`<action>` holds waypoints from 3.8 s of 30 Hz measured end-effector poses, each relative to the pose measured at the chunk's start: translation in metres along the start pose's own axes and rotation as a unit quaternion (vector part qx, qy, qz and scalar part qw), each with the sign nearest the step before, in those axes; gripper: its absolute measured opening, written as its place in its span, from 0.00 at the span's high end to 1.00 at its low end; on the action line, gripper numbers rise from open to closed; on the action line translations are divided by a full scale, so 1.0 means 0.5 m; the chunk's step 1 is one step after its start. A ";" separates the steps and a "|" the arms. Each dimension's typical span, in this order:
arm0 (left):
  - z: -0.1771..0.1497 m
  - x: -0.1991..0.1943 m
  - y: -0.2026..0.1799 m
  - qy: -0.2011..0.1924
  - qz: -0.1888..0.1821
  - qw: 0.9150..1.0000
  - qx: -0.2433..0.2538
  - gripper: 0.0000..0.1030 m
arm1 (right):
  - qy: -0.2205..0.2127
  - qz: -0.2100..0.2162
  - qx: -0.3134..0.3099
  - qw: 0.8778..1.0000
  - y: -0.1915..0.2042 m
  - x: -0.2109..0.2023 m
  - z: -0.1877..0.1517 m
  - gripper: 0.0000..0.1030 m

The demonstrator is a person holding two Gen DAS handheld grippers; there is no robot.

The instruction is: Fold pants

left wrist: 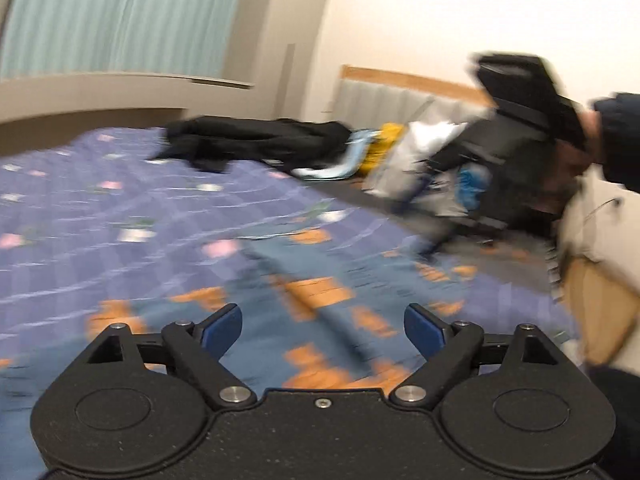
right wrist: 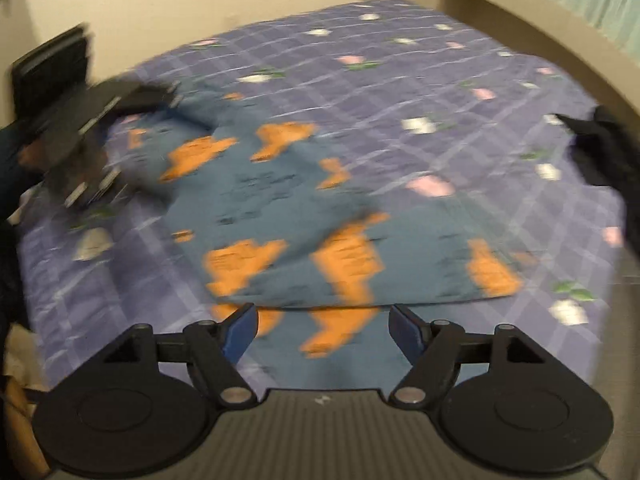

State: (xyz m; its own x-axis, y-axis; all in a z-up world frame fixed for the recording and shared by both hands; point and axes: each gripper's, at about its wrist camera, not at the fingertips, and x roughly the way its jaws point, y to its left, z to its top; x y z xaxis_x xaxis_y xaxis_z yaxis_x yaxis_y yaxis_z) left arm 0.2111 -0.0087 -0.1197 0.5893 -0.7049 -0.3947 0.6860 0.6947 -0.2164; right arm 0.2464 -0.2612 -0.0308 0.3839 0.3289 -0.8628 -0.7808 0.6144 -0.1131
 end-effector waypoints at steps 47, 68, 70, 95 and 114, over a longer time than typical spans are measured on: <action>-0.057 0.207 0.015 0.097 -0.053 0.986 -0.125 0.86 | 0.247 0.036 -0.128 0.960 -0.289 0.451 0.292 0.65; -0.048 0.195 0.010 0.082 -0.045 0.990 -0.106 0.96 | 0.010 0.040 -0.018 0.999 -0.318 0.084 0.128 0.97; -0.047 0.193 0.005 0.080 -0.043 0.991 -0.102 0.98 | -0.013 0.032 0.012 0.999 -0.325 0.037 0.089 0.97; -0.051 0.190 -0.046 0.106 -0.061 0.992 -0.001 0.98 | -0.011 0.022 0.237 0.971 -0.258 -0.023 -0.363 0.96; -0.068 0.192 -0.066 0.137 -0.104 0.984 0.040 0.89 | -0.058 0.005 0.366 0.929 -0.346 0.014 -0.387 0.62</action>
State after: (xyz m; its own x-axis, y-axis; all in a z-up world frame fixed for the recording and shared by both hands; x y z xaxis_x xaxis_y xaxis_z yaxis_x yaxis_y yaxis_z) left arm 0.2302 -0.0943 -0.1809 0.3036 -0.7582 -0.5770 0.8176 0.5183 -0.2509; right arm 0.2889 -0.5042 -0.1125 0.4622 0.3856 -0.7986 -0.2560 0.9202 0.2961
